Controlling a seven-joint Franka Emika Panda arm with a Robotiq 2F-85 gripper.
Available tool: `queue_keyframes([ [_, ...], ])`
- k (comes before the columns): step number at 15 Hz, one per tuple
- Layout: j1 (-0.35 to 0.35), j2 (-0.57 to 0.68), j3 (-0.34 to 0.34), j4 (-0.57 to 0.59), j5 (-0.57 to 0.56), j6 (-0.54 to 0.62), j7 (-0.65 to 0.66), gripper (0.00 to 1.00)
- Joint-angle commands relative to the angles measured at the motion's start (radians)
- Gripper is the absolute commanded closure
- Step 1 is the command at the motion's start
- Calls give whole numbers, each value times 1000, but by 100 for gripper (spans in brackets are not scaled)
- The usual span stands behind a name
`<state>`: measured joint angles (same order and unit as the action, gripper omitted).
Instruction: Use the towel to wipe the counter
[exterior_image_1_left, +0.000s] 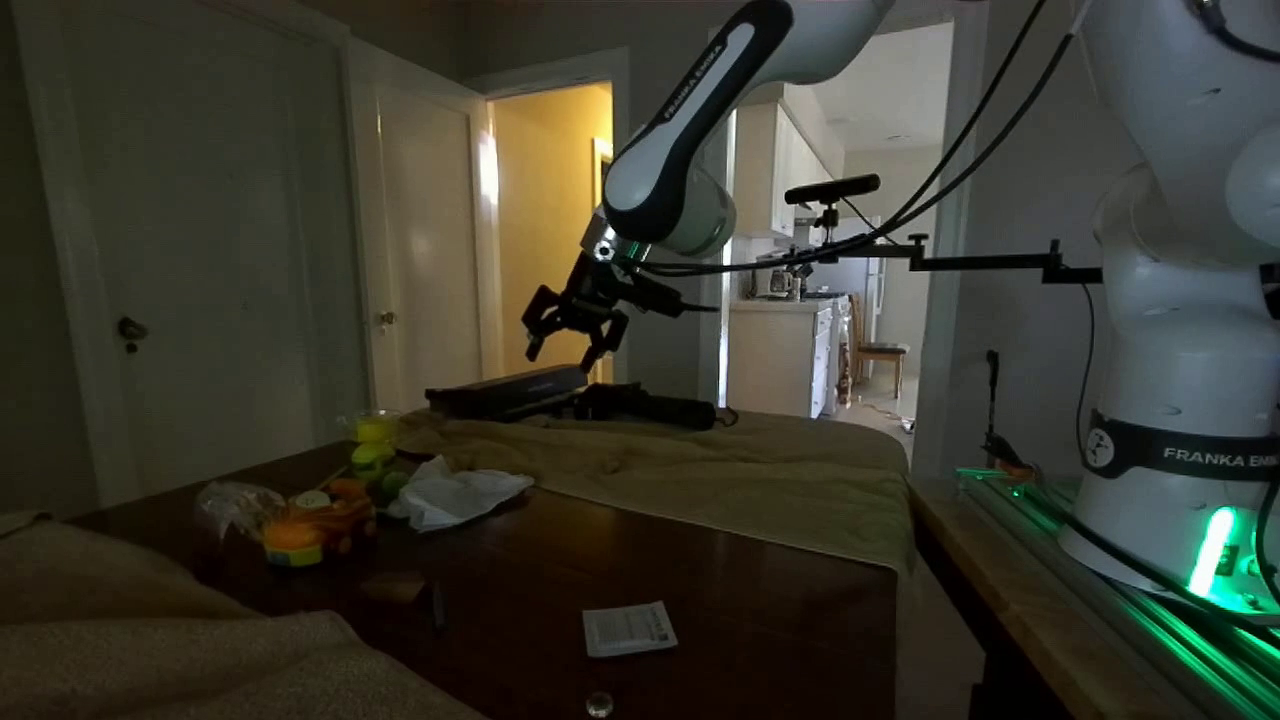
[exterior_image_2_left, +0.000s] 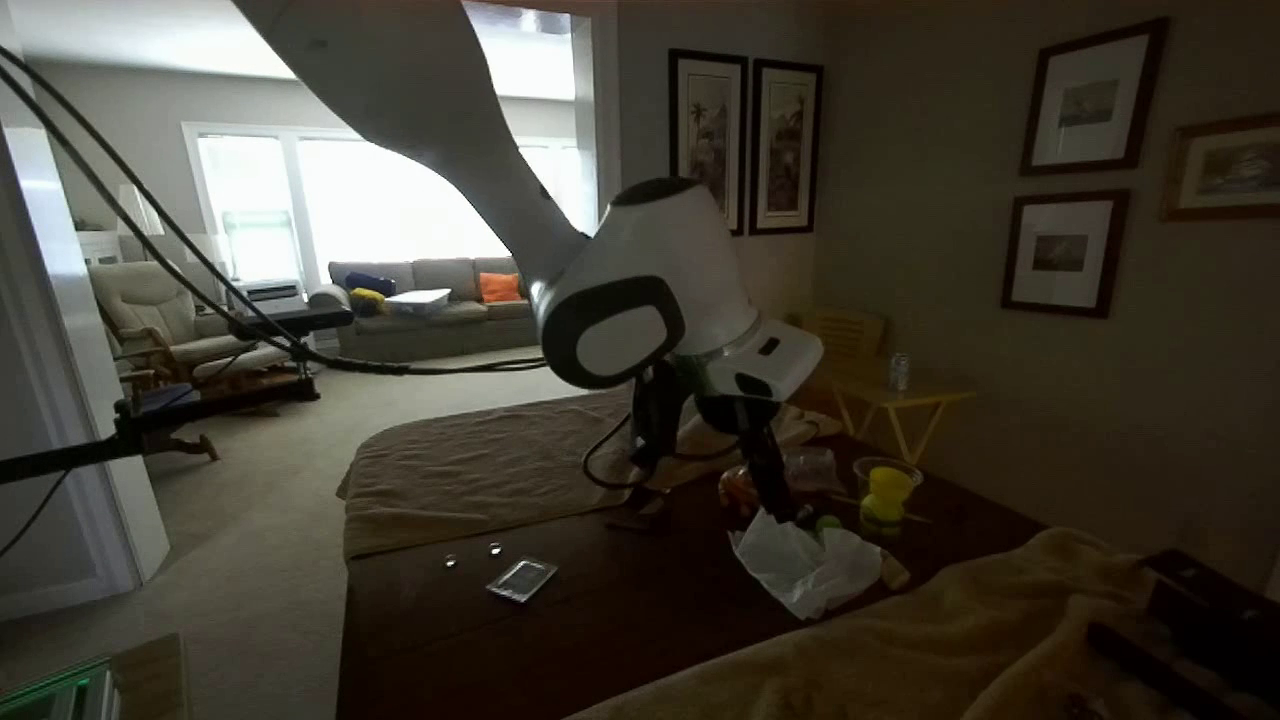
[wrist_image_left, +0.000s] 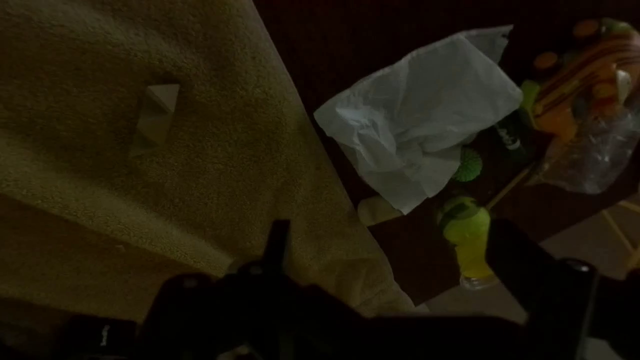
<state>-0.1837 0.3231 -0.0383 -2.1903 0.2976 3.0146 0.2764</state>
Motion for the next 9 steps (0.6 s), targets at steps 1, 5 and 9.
queue_keyframes([
  [1,-69,170,101,163,112,98,-4,0],
  [5,-172,330,240,367,93,13,-50,0],
  [9,-189,443,279,546,91,-169,-131,0],
])
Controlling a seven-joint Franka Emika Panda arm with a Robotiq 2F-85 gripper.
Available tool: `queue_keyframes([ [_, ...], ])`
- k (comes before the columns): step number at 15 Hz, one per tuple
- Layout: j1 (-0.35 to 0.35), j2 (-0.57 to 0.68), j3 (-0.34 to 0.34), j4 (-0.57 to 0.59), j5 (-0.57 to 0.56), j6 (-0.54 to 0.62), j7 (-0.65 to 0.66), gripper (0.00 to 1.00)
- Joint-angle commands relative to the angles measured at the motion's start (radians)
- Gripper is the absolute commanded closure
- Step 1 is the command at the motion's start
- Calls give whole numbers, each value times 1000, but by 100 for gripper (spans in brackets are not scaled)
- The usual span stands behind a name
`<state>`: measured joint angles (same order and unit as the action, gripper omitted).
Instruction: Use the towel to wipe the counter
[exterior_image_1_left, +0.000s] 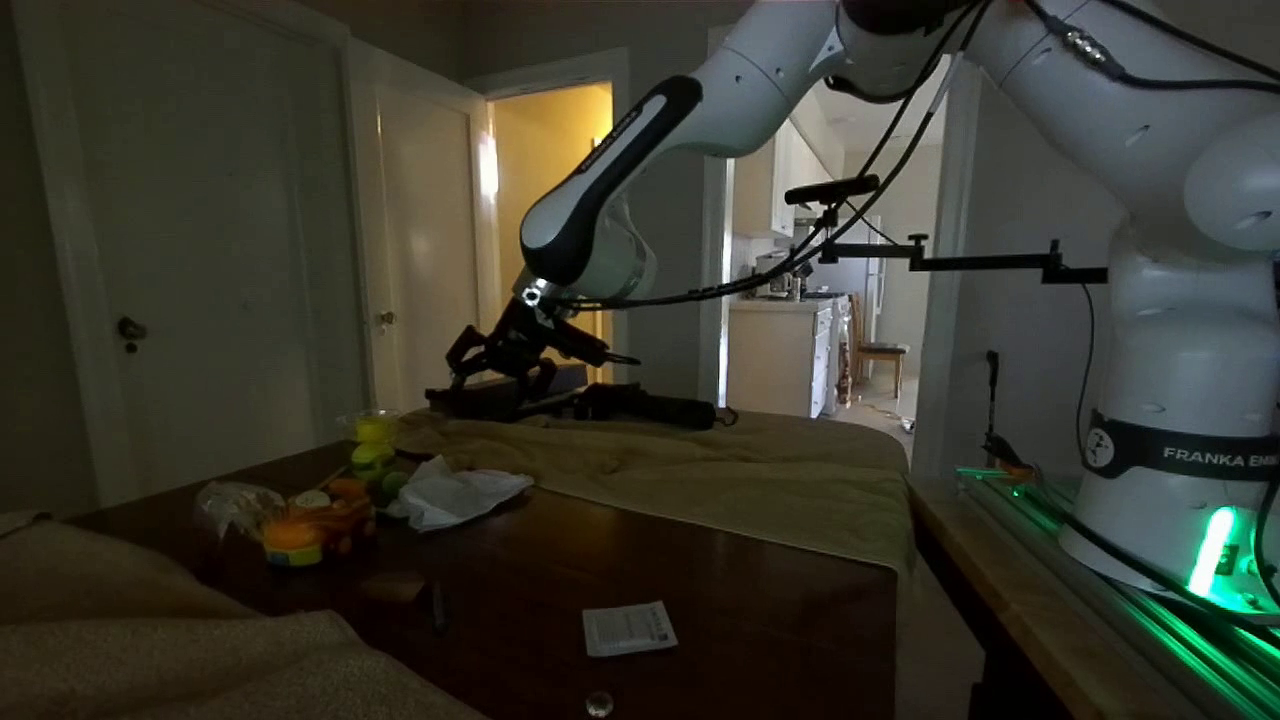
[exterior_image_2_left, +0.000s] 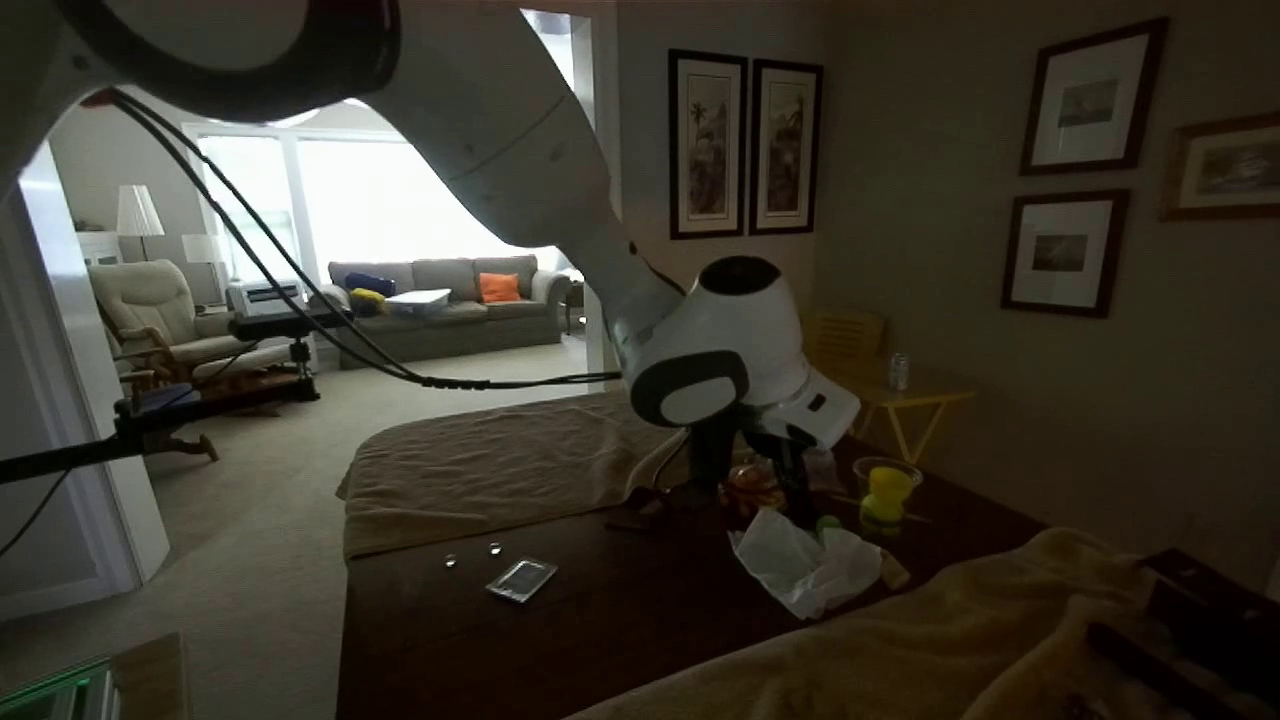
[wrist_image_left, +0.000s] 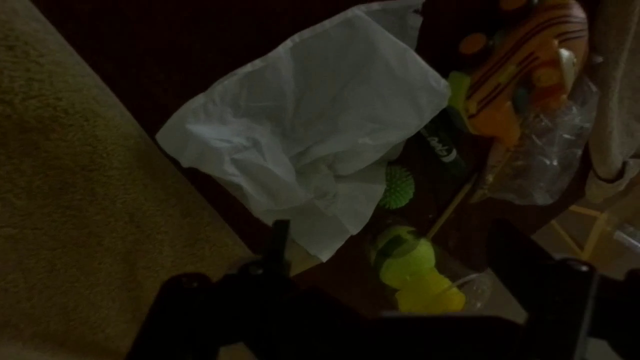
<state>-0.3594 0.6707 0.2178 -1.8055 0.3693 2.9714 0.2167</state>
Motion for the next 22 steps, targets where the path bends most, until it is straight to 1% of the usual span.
queue_keyframes([
  [1,3,118,3,201,16,-176,-76,0],
  [4,64,153,-92,273,-1,-288,-26,0],
  [5,93,166,-139,295,-18,-313,0,0],
  [7,136,187,-208,322,-42,-347,32,0],
  [10,189,220,-278,363,-69,-366,63,0],
  [13,224,261,-306,414,-79,-345,85,0],
  [17,253,331,-321,512,-83,-372,127,0],
  [19,259,374,-323,567,-88,-407,144,0],
  [22,270,421,-335,626,-110,-498,175,0],
])
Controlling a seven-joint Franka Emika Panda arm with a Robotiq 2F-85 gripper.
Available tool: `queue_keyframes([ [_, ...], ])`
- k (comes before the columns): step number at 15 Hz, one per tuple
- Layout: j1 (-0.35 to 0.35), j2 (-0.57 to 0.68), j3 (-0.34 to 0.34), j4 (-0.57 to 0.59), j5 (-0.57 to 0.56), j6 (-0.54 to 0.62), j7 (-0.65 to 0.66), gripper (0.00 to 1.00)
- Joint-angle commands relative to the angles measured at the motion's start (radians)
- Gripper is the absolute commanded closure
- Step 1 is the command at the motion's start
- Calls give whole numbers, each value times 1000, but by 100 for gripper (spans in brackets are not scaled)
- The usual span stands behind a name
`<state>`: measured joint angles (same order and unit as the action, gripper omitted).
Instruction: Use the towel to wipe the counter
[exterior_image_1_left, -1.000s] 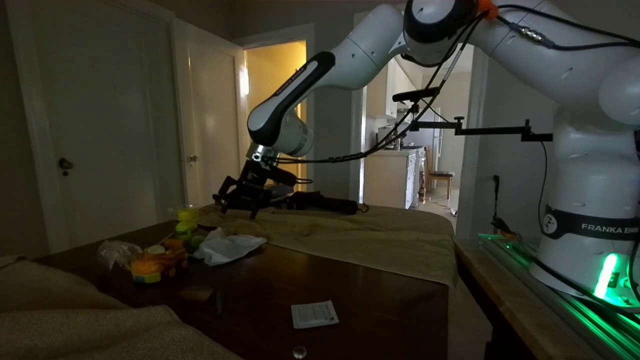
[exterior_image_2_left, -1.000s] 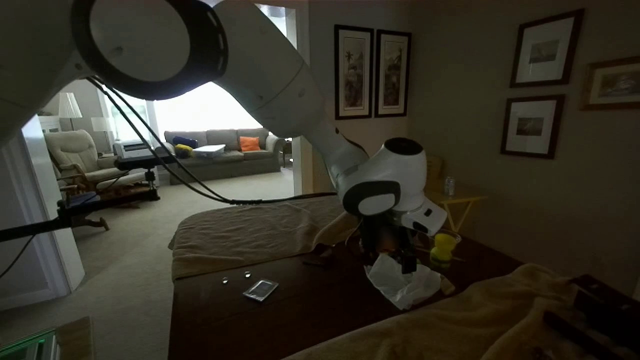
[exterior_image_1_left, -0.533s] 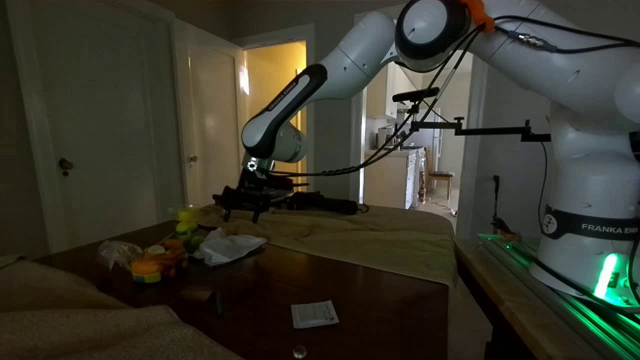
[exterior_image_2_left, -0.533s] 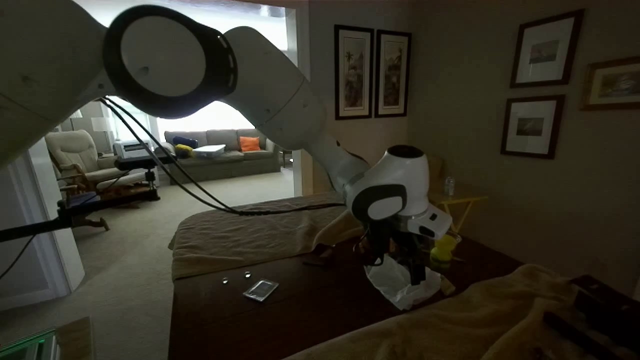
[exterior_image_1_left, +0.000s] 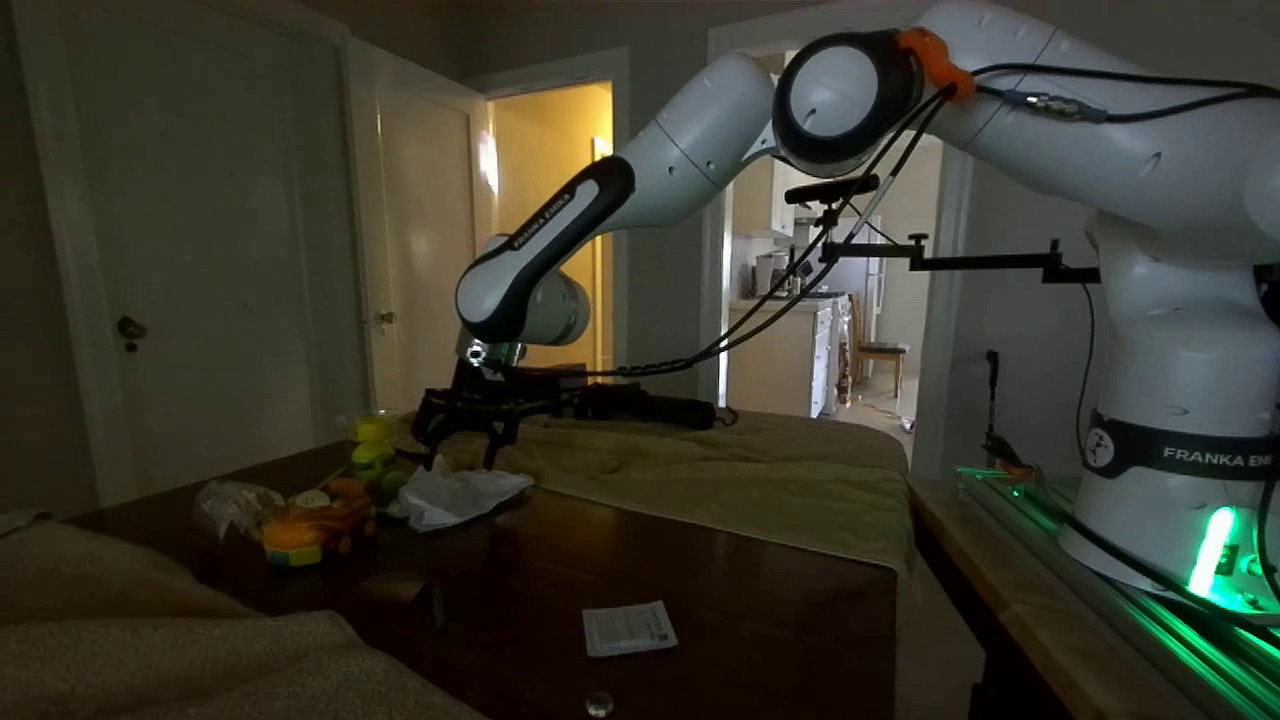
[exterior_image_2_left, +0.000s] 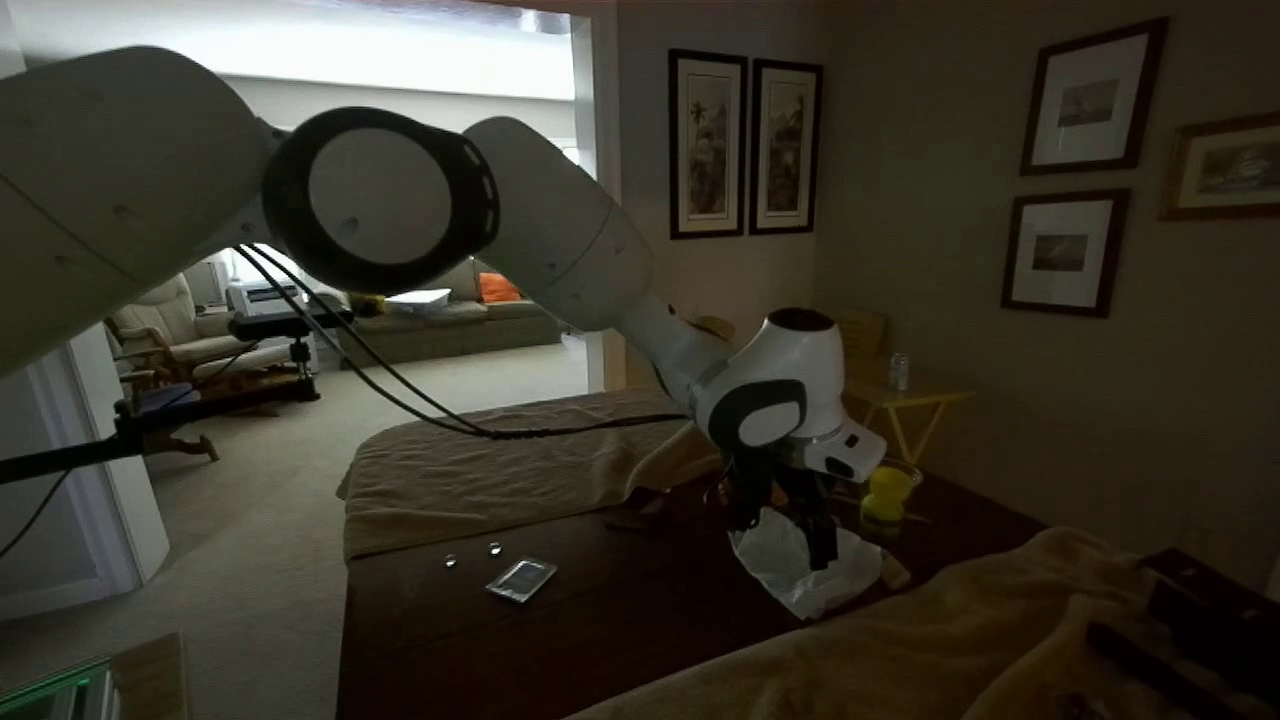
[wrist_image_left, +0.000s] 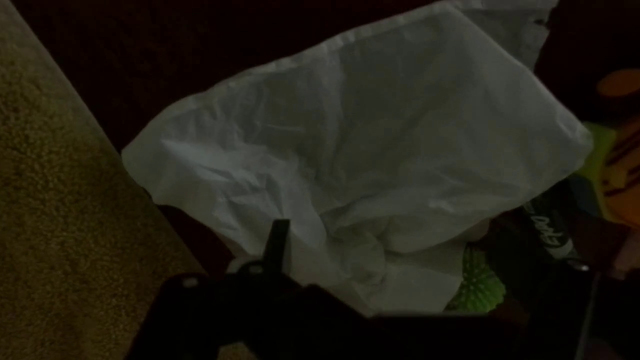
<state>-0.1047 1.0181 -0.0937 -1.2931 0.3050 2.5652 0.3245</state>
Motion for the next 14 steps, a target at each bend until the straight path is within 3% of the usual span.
queue_keyframes([
  [1,14,85,-26,130,-49,-115,73,0],
  [4,18,113,-39,168,-73,-188,90,0],
  [5,17,125,-43,186,-80,-203,97,7],
  [6,14,133,-42,197,-83,-217,96,28],
  [8,11,144,-43,222,-87,-235,99,32],
  [14,8,165,-48,275,-98,-273,106,75],
])
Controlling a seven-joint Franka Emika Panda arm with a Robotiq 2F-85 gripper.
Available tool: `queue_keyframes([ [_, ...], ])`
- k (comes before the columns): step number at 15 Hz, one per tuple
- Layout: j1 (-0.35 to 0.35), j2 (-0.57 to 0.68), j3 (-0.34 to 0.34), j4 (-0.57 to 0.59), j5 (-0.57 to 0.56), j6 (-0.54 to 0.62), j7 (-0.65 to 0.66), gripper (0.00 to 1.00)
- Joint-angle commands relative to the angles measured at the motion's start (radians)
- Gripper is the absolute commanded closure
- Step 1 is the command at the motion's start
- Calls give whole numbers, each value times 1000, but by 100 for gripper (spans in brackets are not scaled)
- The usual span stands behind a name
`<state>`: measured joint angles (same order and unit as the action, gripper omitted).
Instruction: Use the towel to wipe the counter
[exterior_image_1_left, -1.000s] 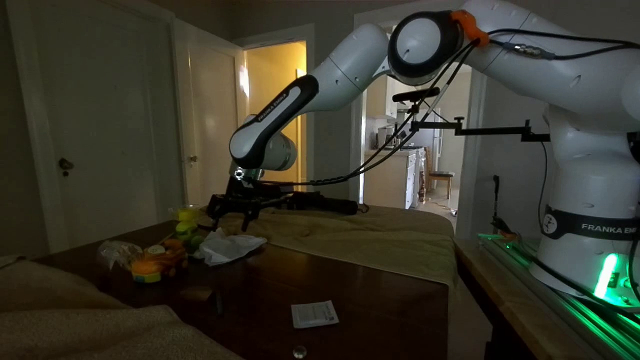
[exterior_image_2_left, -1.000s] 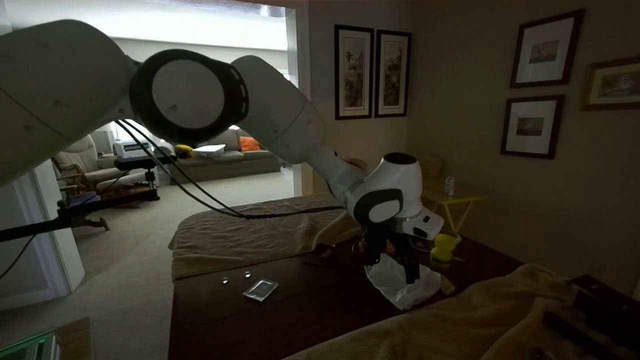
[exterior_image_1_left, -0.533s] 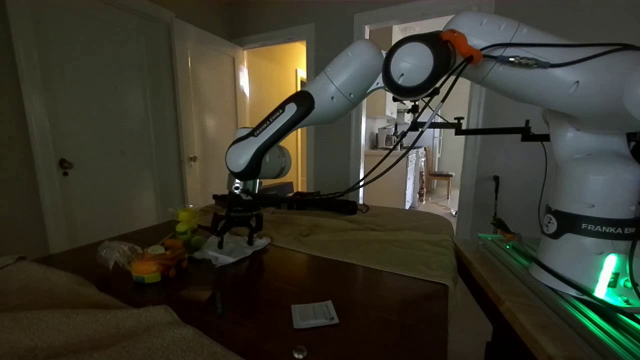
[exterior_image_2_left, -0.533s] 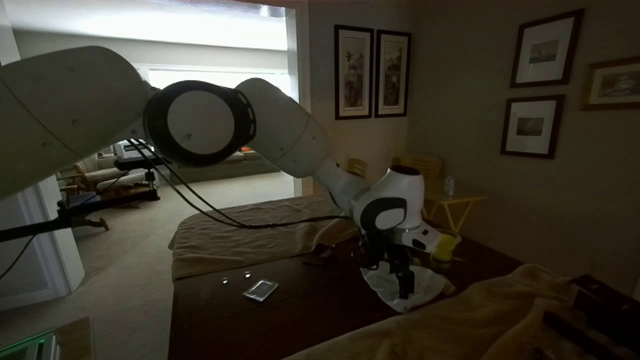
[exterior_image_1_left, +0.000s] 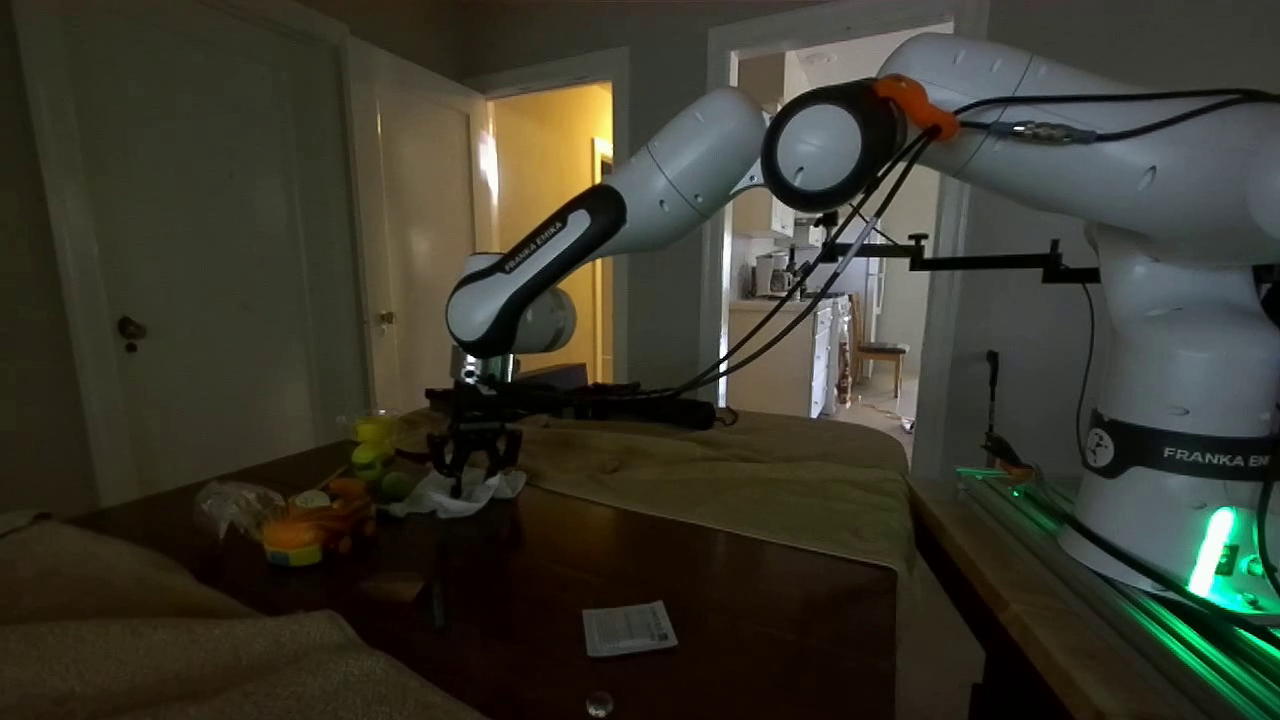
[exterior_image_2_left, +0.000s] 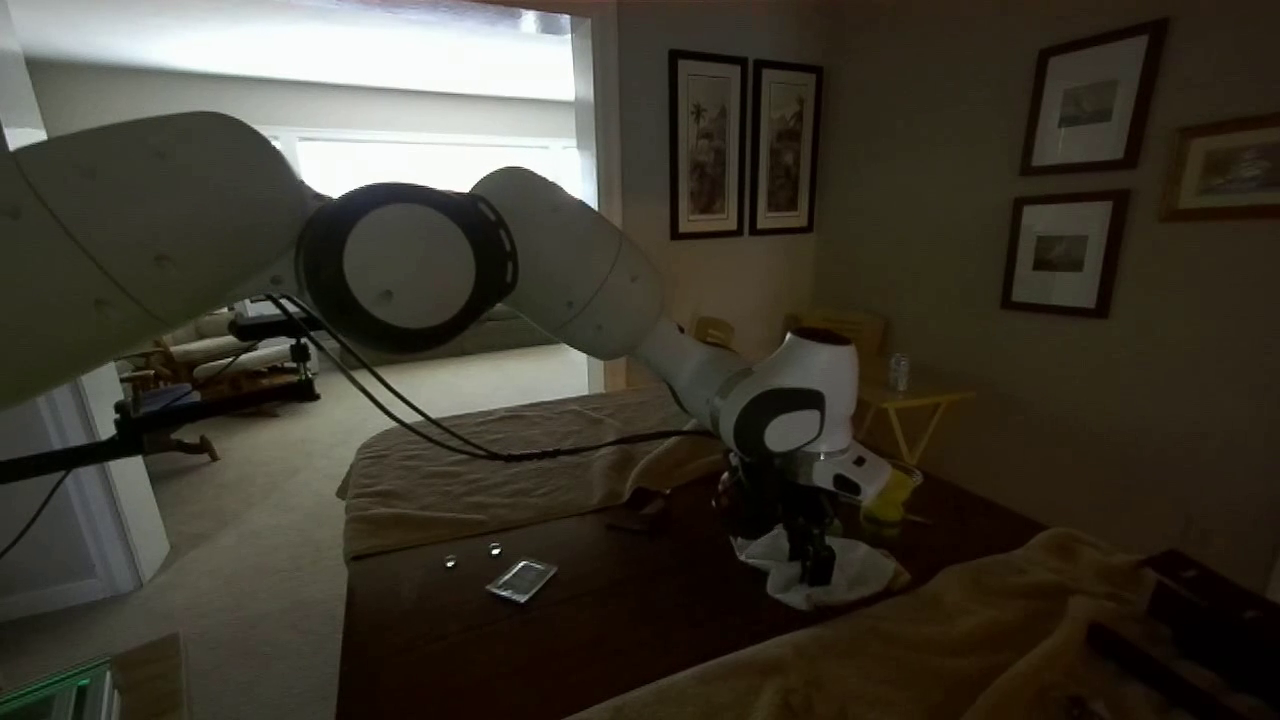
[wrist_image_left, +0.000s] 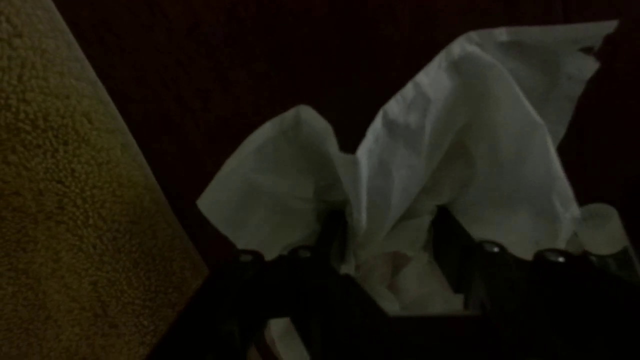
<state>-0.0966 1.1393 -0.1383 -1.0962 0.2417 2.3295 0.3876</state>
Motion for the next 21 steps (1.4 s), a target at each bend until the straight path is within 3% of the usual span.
queue_keyframes([
  [1,2,46,-6,82,-38,-37,44,81],
  [3,3,46,-5,88,-44,-39,43,95],
  [5,8,39,3,83,-44,-27,35,100],
  [16,104,7,140,51,-33,-10,-97,99],
  [21,51,4,93,-3,2,11,3,99],
])
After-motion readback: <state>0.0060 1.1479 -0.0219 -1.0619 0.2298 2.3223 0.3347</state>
